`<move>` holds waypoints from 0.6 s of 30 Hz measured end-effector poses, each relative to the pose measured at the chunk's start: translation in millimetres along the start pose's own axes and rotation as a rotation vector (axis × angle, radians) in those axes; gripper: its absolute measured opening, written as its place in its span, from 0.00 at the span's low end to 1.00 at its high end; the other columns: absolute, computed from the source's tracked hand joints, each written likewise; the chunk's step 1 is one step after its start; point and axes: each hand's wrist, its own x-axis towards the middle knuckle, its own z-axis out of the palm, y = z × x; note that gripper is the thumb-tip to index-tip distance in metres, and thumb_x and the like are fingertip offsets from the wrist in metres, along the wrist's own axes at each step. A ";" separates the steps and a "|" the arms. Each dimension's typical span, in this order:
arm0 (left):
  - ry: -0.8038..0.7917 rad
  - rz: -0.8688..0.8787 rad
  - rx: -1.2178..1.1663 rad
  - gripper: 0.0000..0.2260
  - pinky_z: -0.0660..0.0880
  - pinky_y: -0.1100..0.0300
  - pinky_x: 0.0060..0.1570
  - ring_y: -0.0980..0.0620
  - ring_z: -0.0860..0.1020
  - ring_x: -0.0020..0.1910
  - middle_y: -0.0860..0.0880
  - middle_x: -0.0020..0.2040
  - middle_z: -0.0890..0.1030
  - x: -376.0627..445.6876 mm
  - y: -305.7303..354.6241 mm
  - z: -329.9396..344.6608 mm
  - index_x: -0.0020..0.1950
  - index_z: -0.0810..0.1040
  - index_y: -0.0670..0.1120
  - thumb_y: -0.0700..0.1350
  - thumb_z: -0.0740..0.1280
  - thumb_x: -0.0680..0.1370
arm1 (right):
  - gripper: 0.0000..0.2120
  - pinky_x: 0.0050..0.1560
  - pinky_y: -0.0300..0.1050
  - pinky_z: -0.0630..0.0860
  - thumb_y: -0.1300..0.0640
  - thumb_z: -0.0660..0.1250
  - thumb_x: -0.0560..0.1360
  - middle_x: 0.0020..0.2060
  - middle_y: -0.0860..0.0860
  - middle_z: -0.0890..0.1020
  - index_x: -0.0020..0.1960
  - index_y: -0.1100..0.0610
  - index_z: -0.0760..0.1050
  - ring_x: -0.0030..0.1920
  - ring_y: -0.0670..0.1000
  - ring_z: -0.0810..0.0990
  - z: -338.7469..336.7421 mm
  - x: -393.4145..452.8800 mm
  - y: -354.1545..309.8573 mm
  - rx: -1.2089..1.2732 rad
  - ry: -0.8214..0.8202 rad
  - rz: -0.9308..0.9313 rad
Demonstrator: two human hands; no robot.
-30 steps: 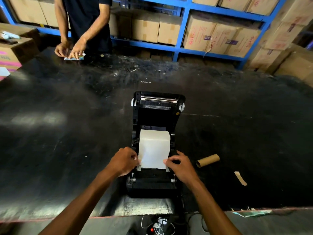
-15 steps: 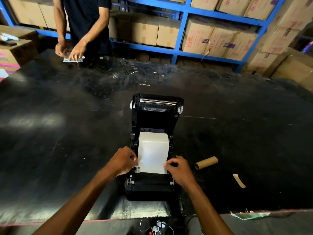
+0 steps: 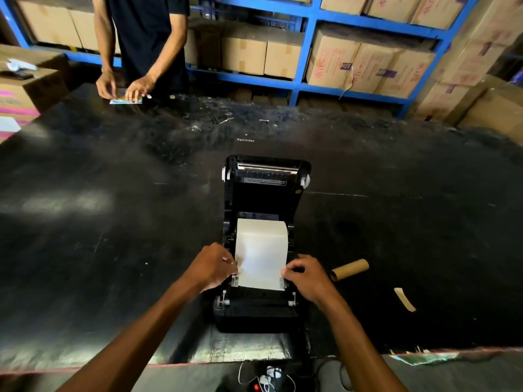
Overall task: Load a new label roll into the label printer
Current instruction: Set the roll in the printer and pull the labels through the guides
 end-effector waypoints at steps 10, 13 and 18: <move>0.043 -0.005 -0.037 0.14 0.70 0.63 0.25 0.60 0.72 0.22 0.45 0.36 0.85 -3.2 -9.9 4.4 0.28 0.80 0.45 0.43 0.70 0.74 | 0.08 0.41 0.35 0.71 0.56 0.69 0.73 0.41 0.49 0.82 0.42 0.60 0.83 0.47 0.48 0.79 5.0 -3.7 -5.1 0.107 -0.026 0.012; 0.022 -0.011 -0.065 0.12 0.68 0.64 0.23 0.58 0.71 0.20 0.44 0.38 0.86 -1.0 -6.4 4.3 0.33 0.81 0.37 0.41 0.69 0.74 | 0.07 0.41 0.37 0.73 0.58 0.69 0.73 0.35 0.45 0.78 0.41 0.63 0.82 0.42 0.50 0.79 3.0 -4.8 -5.0 0.093 -0.005 -0.001; 0.017 0.002 -0.121 0.07 0.68 0.68 0.19 0.60 0.71 0.16 0.49 0.37 0.83 -5.1 -5.2 4.4 0.39 0.84 0.40 0.41 0.69 0.75 | 0.08 0.50 0.44 0.74 0.58 0.69 0.73 0.43 0.53 0.83 0.43 0.63 0.83 0.51 0.55 0.79 -3.5 -3.0 -7.8 -0.022 -0.038 -0.029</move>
